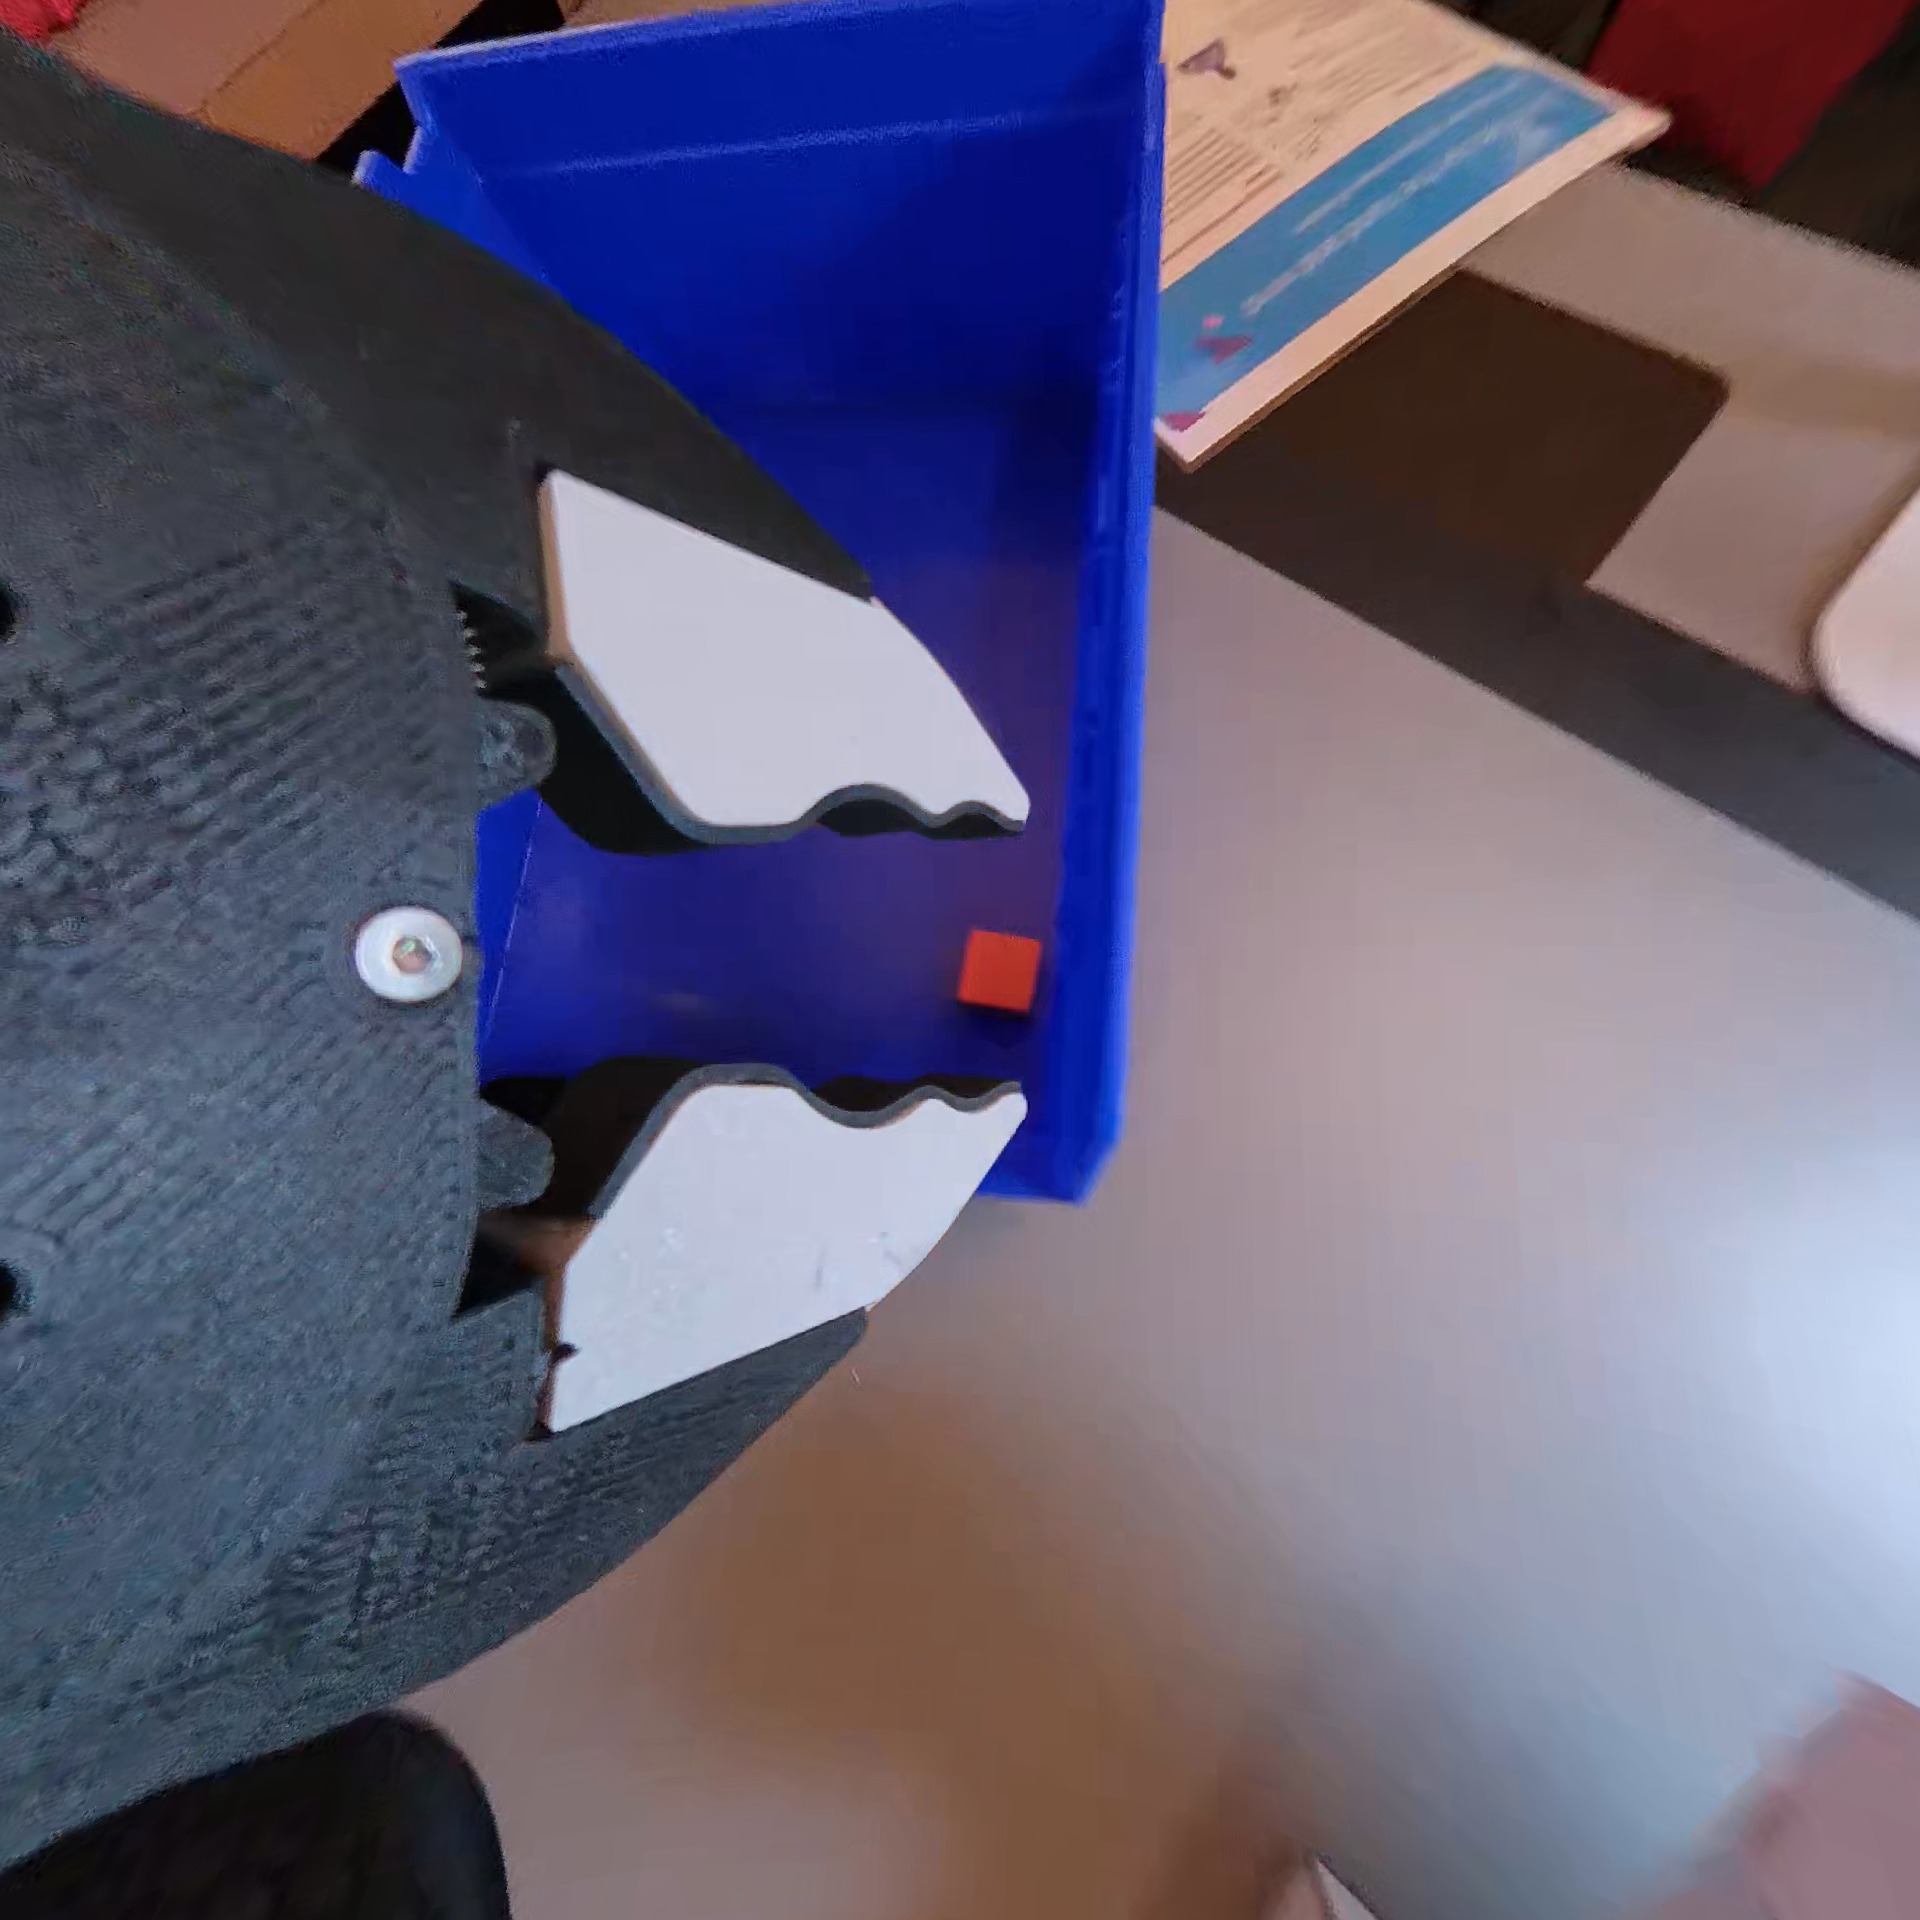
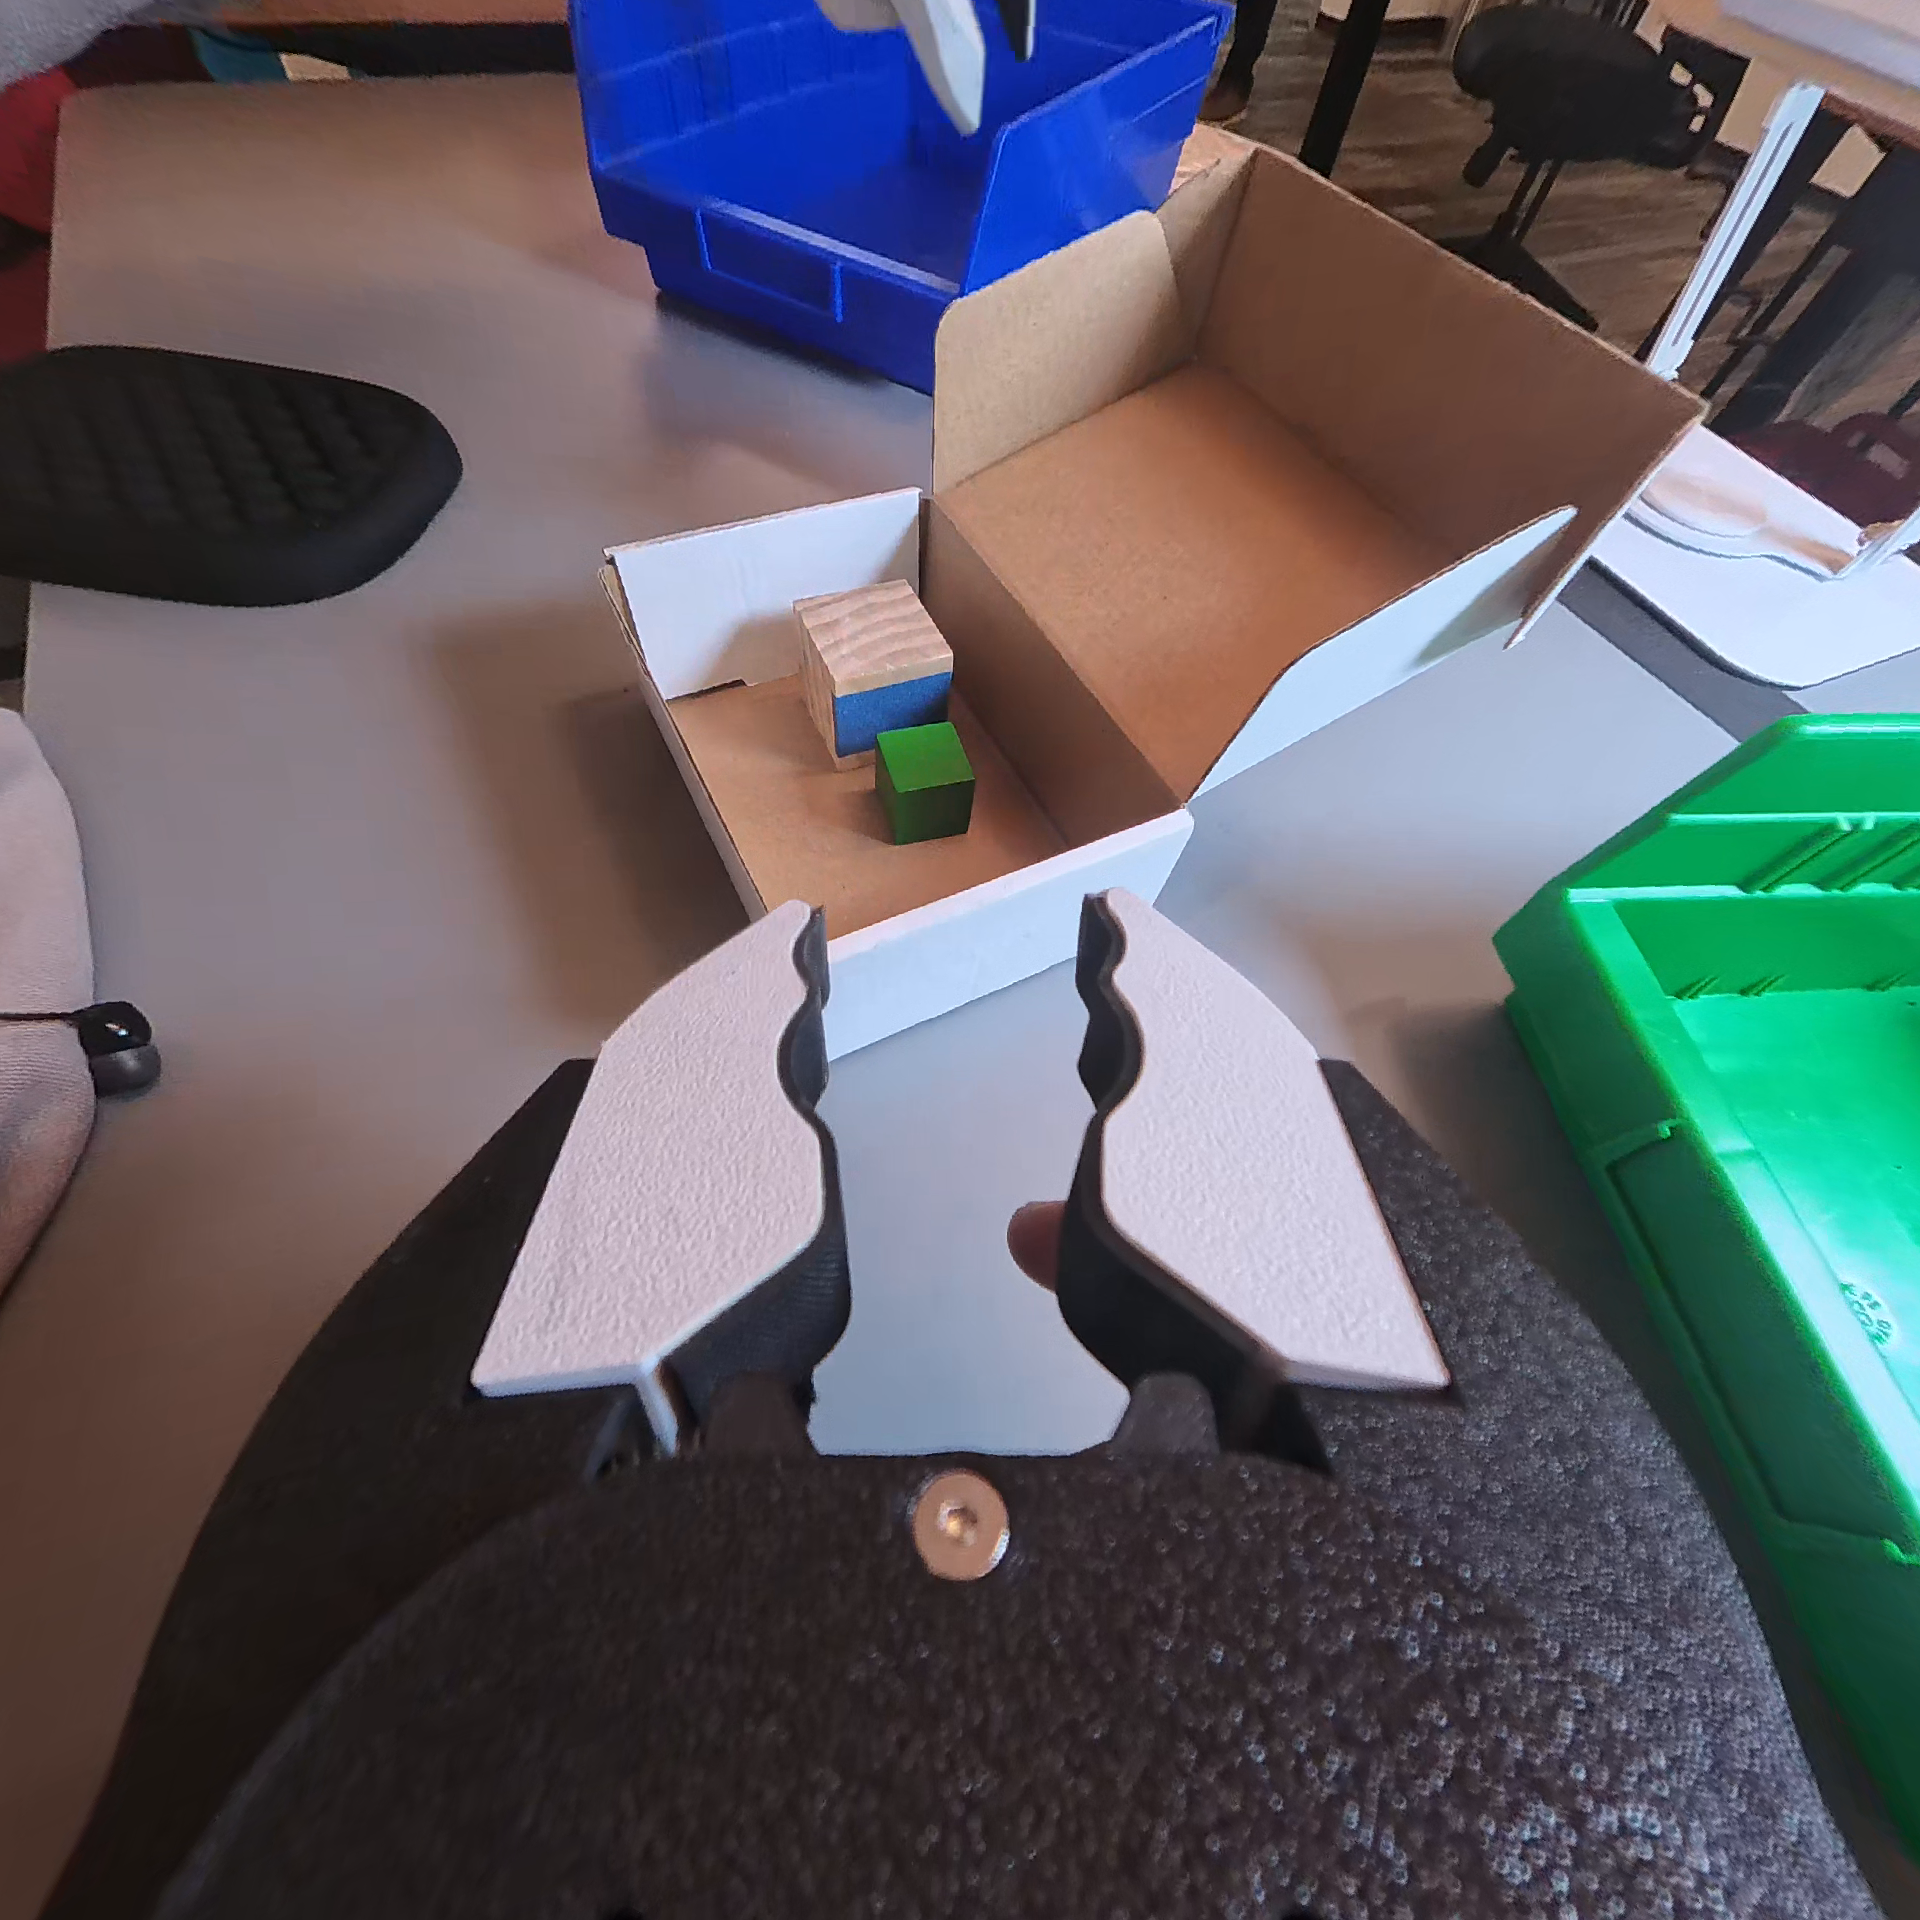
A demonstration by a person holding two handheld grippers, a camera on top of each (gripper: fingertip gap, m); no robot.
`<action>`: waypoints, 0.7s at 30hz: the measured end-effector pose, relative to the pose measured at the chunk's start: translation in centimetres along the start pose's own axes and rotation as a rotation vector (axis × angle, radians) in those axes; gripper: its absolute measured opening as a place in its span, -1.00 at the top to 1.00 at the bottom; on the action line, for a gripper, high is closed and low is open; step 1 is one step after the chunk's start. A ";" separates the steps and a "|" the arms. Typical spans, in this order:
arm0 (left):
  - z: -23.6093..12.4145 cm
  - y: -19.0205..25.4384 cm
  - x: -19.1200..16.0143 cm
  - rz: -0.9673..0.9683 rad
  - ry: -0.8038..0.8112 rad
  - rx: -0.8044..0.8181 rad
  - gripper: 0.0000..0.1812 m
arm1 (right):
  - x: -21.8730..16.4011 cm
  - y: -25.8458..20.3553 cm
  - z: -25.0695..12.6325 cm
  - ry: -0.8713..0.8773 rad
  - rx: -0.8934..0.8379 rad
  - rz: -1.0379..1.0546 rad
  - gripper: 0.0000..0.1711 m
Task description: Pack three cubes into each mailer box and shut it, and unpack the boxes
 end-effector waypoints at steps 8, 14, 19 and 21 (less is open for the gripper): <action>5.5 -0.9 -3.1 0.091 -0.074 -0.158 0.43 | -0.4 0.2 0.6 -0.017 0.016 0.027 0.46; 8.1 -0.4 -3.2 0.128 -0.150 -0.157 0.75 | -0.6 0.3 0.6 -0.021 0.014 0.032 0.47; 3.8 -1.6 -2.0 0.072 -0.086 -0.079 0.76 | -0.5 0.5 0.2 -0.005 0.004 0.031 0.48; 0.2 -2.3 -0.4 0.047 0.006 0.011 0.76 | -0.4 0.5 0.1 -0.001 0.009 0.028 0.48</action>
Point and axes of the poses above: each gripper's, where its closed fingertips meet, z out along the fingers, x out of its top, y = z × x across the jaws, the point moved 3 cm from there along -z, back along the fingers, and after that the axes turned 10 degrees about -y, right-handed, at the moved point
